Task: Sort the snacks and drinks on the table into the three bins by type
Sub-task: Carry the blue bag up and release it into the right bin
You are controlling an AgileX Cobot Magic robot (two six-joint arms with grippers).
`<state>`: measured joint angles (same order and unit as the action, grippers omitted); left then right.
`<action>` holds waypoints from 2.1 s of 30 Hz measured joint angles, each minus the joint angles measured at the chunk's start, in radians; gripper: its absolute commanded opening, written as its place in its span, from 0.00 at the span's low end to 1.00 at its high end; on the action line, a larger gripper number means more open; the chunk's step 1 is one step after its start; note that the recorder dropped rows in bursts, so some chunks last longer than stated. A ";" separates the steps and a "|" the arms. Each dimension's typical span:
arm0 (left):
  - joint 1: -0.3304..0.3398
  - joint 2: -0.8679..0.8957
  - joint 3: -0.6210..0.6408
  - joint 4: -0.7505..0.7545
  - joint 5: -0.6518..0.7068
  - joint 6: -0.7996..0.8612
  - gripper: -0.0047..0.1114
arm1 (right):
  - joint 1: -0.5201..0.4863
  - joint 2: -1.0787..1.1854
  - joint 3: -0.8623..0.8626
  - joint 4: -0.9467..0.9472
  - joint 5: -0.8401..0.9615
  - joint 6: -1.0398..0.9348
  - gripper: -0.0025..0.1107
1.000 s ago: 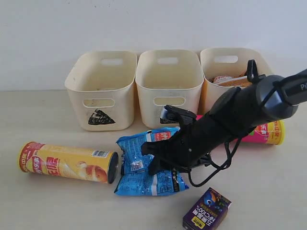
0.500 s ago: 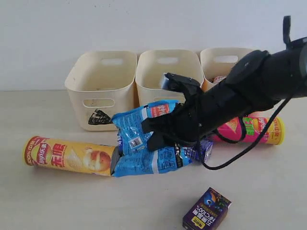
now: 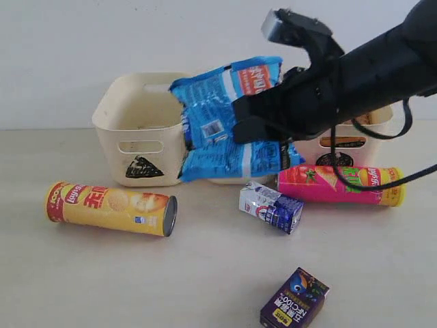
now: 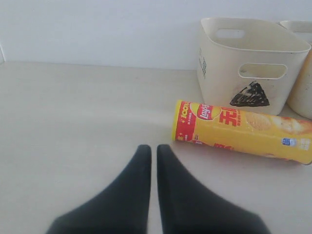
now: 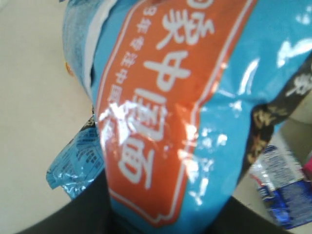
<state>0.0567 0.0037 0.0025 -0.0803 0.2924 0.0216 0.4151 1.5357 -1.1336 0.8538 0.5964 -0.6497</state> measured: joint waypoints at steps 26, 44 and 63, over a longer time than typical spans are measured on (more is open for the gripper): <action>0.000 0.000 0.000 0.000 0.000 0.000 0.07 | -0.333 0.357 -0.494 -0.155 -0.084 0.010 0.02; 0.000 0.000 0.000 0.000 0.000 0.000 0.07 | -0.344 0.599 -0.627 -0.243 -0.274 0.033 0.11; 0.000 0.000 0.000 0.000 0.000 0.000 0.07 | -0.344 0.519 -0.627 -0.318 -0.224 0.041 0.62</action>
<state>0.0567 0.0037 0.0025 -0.0803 0.2924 0.0216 0.0707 2.0549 -1.7604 0.5356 0.3725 -0.6084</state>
